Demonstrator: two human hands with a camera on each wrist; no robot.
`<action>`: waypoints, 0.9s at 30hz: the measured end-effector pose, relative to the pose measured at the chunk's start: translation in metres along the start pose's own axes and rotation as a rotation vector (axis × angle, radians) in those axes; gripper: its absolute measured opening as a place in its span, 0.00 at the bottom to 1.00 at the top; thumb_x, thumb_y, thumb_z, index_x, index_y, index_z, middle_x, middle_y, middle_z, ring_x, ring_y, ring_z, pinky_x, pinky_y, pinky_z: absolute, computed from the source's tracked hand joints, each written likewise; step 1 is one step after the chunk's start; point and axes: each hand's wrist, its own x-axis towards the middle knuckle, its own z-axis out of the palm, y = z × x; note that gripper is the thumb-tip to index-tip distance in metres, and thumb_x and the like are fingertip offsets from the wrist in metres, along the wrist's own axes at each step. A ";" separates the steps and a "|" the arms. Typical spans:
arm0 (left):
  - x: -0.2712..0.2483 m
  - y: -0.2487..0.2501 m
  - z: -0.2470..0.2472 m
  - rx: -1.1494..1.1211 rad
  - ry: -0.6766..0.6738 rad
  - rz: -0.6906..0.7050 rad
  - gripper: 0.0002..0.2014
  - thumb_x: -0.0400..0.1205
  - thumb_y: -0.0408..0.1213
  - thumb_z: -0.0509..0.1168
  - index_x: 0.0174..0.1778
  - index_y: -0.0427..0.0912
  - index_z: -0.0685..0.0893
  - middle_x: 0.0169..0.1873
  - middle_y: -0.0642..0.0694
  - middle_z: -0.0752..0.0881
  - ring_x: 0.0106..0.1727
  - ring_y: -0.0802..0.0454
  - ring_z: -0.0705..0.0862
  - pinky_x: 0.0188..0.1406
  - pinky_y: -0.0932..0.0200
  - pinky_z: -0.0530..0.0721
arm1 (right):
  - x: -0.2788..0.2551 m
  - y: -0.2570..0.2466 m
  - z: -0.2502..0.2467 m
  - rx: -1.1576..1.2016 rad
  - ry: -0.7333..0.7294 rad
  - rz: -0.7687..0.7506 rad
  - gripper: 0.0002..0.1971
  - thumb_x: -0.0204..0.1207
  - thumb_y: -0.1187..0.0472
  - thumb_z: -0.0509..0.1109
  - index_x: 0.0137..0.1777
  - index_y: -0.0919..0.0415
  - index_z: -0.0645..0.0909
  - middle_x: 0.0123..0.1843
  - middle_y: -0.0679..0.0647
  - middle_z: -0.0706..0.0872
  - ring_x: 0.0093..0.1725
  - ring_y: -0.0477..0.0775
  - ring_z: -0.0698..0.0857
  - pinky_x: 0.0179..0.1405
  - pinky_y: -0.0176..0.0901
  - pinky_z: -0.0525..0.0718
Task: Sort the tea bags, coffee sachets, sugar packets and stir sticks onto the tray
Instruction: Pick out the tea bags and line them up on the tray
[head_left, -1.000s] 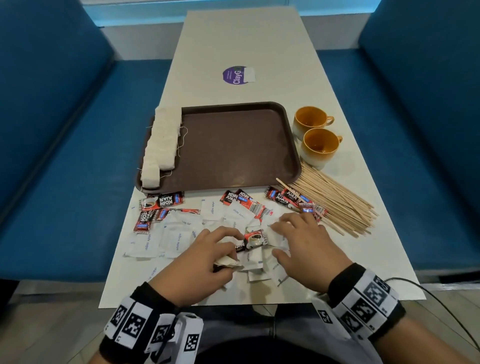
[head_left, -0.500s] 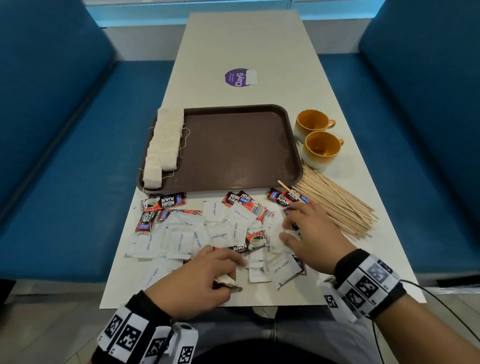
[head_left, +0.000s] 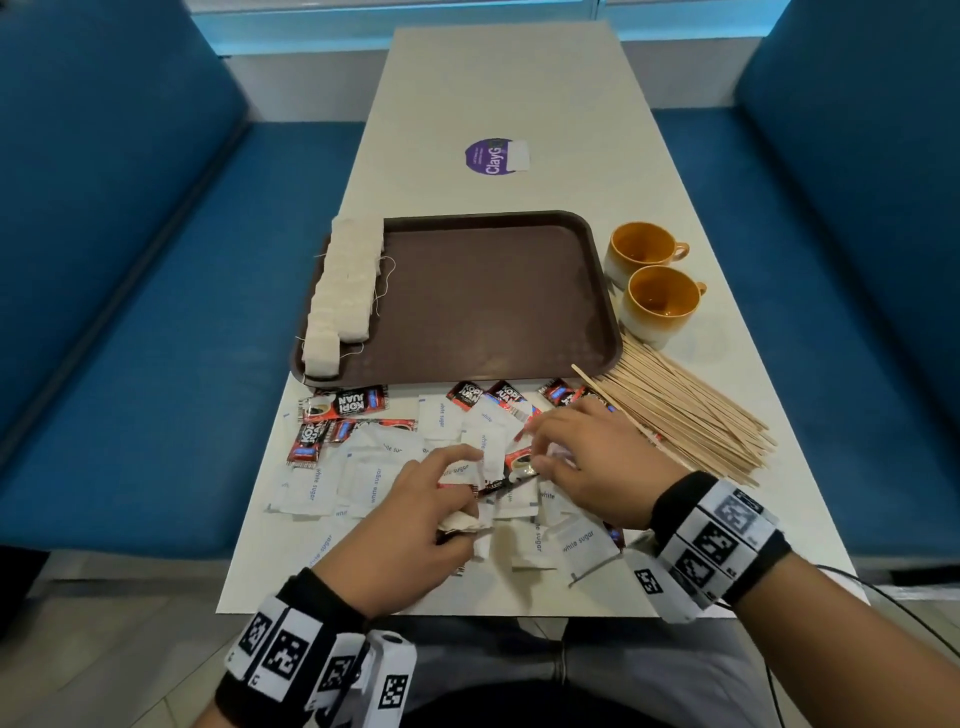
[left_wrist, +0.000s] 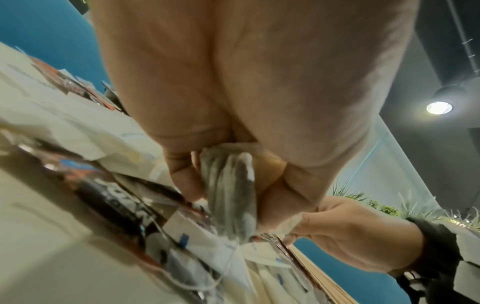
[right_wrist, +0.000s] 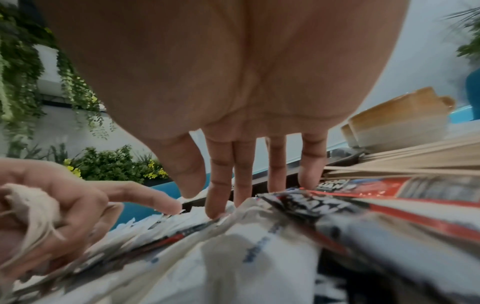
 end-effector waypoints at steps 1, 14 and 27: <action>0.001 -0.001 0.001 0.014 -0.012 -0.018 0.02 0.82 0.42 0.68 0.45 0.54 0.81 0.82 0.72 0.58 0.75 0.60 0.66 0.71 0.58 0.71 | 0.004 -0.001 0.002 -0.011 -0.010 -0.007 0.08 0.86 0.45 0.63 0.55 0.44 0.81 0.74 0.36 0.79 0.74 0.49 0.68 0.71 0.55 0.69; -0.002 0.000 0.005 0.012 0.007 0.009 0.02 0.81 0.43 0.65 0.45 0.56 0.78 0.80 0.70 0.62 0.71 0.56 0.68 0.67 0.60 0.72 | 0.013 -0.007 0.013 -0.100 -0.001 -0.034 0.15 0.87 0.43 0.61 0.71 0.37 0.80 0.72 0.35 0.73 0.69 0.49 0.65 0.71 0.52 0.68; -0.006 0.005 0.011 0.051 -0.046 0.023 0.06 0.80 0.42 0.66 0.45 0.59 0.76 0.83 0.72 0.60 0.63 0.55 0.68 0.63 0.62 0.68 | 0.012 -0.017 0.008 -0.032 0.098 -0.083 0.19 0.85 0.48 0.65 0.74 0.34 0.73 0.73 0.35 0.73 0.68 0.47 0.65 0.73 0.52 0.68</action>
